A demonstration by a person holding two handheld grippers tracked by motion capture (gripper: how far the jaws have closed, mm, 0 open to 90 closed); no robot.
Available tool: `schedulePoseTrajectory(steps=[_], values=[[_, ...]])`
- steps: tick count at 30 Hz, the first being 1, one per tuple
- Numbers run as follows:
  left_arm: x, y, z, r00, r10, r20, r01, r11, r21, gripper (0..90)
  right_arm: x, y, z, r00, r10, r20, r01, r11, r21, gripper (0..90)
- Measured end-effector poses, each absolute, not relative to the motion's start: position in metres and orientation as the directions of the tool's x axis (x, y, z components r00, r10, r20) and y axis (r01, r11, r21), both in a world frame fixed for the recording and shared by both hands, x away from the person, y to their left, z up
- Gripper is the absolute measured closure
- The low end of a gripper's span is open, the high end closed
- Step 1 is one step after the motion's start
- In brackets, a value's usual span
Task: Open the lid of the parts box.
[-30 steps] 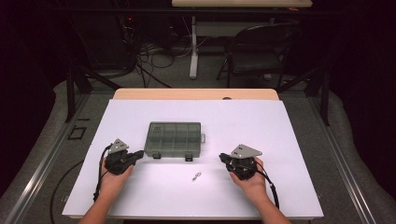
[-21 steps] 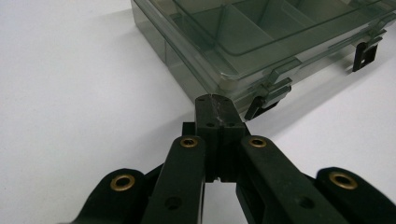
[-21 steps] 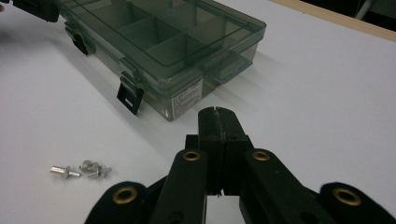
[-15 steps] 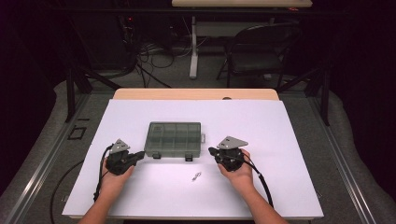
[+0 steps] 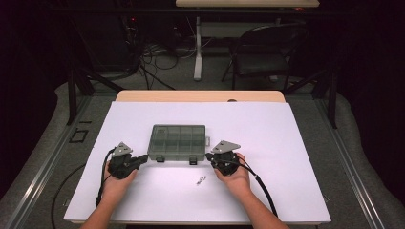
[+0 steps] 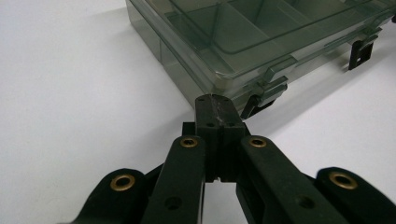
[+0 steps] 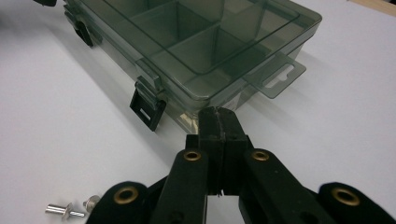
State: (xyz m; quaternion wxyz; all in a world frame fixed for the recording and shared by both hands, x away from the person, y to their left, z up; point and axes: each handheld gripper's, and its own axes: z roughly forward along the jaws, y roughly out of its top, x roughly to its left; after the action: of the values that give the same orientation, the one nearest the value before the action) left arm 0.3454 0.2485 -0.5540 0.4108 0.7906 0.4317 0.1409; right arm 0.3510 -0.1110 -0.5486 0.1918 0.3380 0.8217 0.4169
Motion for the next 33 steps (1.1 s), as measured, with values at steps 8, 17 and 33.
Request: schedulePoseTrajectory(steps=[8,17,33], values=[[0.3453,0.2485,-0.5542,0.585,0.8,-0.134,0.568,-0.286,0.772,90.0,0.3521,-0.1104,-0.5521,-0.701,0.713,-0.032,0.401,0.43,0.809,90.0],[0.3449,0.2483,-0.5542,0.583,0.801,-0.136,0.57,-0.283,0.772,90.0,0.3522,-0.1094,-0.5544,-0.706,0.708,-0.026,0.399,0.429,0.81,90.0],[0.3426,0.2508,-0.5484,0.56,0.812,-0.162,0.56,-0.228,0.797,90.0,0.3482,-0.1119,-0.5467,-0.693,0.721,0.007,0.393,0.369,0.842,89.7]])
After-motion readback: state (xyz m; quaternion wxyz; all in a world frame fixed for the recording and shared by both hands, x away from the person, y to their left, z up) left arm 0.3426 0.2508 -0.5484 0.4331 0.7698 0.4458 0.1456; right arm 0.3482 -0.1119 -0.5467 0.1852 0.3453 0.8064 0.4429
